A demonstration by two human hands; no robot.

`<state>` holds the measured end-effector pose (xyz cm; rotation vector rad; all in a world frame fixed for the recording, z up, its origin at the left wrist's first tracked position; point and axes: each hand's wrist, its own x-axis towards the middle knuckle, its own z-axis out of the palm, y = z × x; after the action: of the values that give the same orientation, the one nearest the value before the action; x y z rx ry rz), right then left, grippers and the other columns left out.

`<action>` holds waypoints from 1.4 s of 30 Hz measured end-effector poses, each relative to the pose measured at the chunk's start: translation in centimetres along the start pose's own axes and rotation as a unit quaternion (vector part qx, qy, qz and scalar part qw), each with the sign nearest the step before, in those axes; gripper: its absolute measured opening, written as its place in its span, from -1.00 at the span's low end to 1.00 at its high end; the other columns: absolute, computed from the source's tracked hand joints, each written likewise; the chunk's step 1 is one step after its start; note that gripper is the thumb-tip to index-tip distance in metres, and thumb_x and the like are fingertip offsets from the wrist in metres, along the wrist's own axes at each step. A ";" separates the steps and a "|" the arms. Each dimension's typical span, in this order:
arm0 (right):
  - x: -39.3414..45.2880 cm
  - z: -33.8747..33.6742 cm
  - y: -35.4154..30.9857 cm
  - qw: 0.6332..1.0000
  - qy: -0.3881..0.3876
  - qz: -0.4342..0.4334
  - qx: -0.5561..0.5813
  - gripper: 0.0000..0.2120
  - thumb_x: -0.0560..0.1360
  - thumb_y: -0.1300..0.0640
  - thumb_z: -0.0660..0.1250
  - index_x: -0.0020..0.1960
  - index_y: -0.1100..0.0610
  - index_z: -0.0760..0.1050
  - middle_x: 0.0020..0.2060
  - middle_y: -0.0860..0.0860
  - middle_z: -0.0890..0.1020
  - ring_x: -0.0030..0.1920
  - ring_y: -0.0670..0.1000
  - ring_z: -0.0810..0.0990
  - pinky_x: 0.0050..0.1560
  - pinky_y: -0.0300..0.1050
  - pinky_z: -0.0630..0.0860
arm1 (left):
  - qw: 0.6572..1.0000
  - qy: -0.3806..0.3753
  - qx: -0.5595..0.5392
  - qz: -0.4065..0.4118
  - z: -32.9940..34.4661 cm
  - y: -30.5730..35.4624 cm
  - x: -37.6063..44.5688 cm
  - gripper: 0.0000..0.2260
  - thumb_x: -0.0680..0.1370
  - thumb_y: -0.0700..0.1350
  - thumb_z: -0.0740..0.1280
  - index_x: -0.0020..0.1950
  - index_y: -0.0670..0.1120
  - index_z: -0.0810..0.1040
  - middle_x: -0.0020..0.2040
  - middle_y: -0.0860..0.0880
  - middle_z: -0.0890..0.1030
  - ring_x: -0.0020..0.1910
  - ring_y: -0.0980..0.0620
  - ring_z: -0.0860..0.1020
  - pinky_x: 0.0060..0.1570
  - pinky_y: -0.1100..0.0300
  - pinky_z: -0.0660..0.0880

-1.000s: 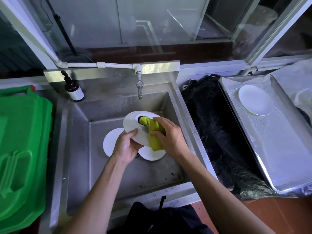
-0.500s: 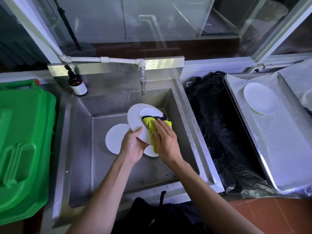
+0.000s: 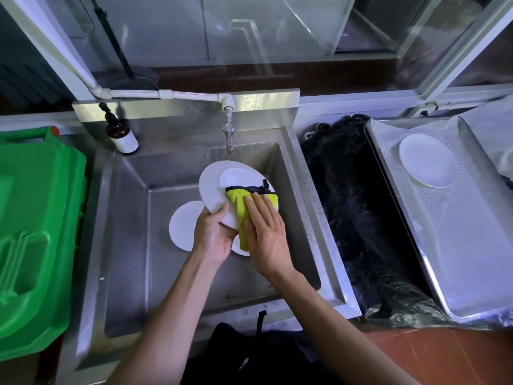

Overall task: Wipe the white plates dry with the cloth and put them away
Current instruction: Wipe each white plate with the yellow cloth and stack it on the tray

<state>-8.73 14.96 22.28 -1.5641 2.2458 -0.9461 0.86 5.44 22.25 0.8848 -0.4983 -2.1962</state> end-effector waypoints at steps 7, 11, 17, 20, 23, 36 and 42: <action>1.3 -1.6 3.3 0.998 0.026 0.033 0.053 -0.57 0.71 0.20 0.12 0.57 0.24 0.25 0.57 0.16 0.26 0.58 -0.03 0.04 0.62 0.04 0.03 | 1.000 0.002 0.011 0.016 1.0 -0.7 -0.3 -0.57 0.63 -0.24 0.24 0.50 -0.24 0.40 0.41 -0.28 0.51 0.37 -0.29 0.51 0.33 -0.26 0.47; 3.0 -3.1 5.2 0.993 -0.022 0.080 0.089 -0.52 0.74 0.11 0.04 0.63 0.15 0.10 0.63 0.07 0.11 0.62 -0.07 -0.06 0.62 0.04 0.00 | 0.999 -0.009 0.033 0.015 1.9 -0.7 -0.6 -0.56 0.61 -0.24 0.26 0.50 -0.27 0.38 0.42 -0.30 0.49 0.38 -0.32 0.49 0.32 -0.26 0.48; 5.3 -6.2 6.9 0.985 -0.038 0.119 0.120 -0.51 0.74 0.06 0.03 0.65 0.07 0.09 0.64 0.01 0.11 0.63 -0.04 -0.01 0.60 0.02 0.06 | 0.998 -0.028 0.062 0.004 3.5 -1.0 -1.0 -0.56 0.57 -0.25 0.29 0.46 -0.23 0.45 0.41 -0.25 0.52 0.39 -0.29 0.49 0.19 -0.22 0.57; 6.2 -7.7 7.4 0.982 -0.037 0.127 0.136 -0.53 0.73 0.07 0.04 0.64 0.05 0.13 0.62 -0.02 0.17 0.62 -0.05 0.06 0.59 0.00 0.09 | 0.996 -0.041 0.073 0.003 3.9 -1.4 -1.5 -0.58 0.56 -0.23 0.32 0.44 -0.19 0.49 0.39 -0.22 0.55 0.37 -0.26 0.53 0.12 -0.18 0.59; 6.8 -8.9 7.8 0.982 -0.037 0.114 0.143 -0.53 0.73 0.09 0.05 0.63 0.06 0.17 0.60 -0.03 0.24 0.60 -0.03 0.15 0.58 0.01 0.14 | 0.995 -0.048 0.089 -0.002 4.2 -2.0 -2.1 -0.59 0.54 -0.22 0.35 0.41 -0.15 0.53 0.39 -0.22 0.55 0.35 -0.28 0.53 0.11 -0.21 0.59; 7.3 -9.6 6.6 0.997 -0.043 -0.032 0.051 -0.55 0.72 0.15 0.07 0.61 0.06 0.22 0.60 -0.02 0.22 0.62 0.03 0.09 0.49 0.11 0.22 | 0.982 -0.026 0.186 -0.006 6.3 -3.8 -3.8 -0.58 0.47 -0.25 0.39 0.34 -0.22 0.54 0.25 -0.22 0.65 0.21 -0.22 0.64 -0.03 -0.05 0.63; 5.4 -9.1 6.0 0.983 -0.049 -0.163 0.070 -0.55 0.68 0.21 0.14 0.57 0.12 0.30 0.59 0.03 0.26 0.60 0.09 0.16 0.48 0.26 0.22 | 0.977 -0.008 0.211 -0.003 7.2 -3.9 -4.2 -0.60 0.44 -0.24 0.40 0.28 -0.21 0.59 0.21 -0.24 0.66 0.13 -0.20 0.66 0.02 -0.08 0.64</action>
<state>-20.24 14.74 26.25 -1.9037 1.8455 -1.0564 -3.98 11.77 26.91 1.0869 -0.9962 -2.1381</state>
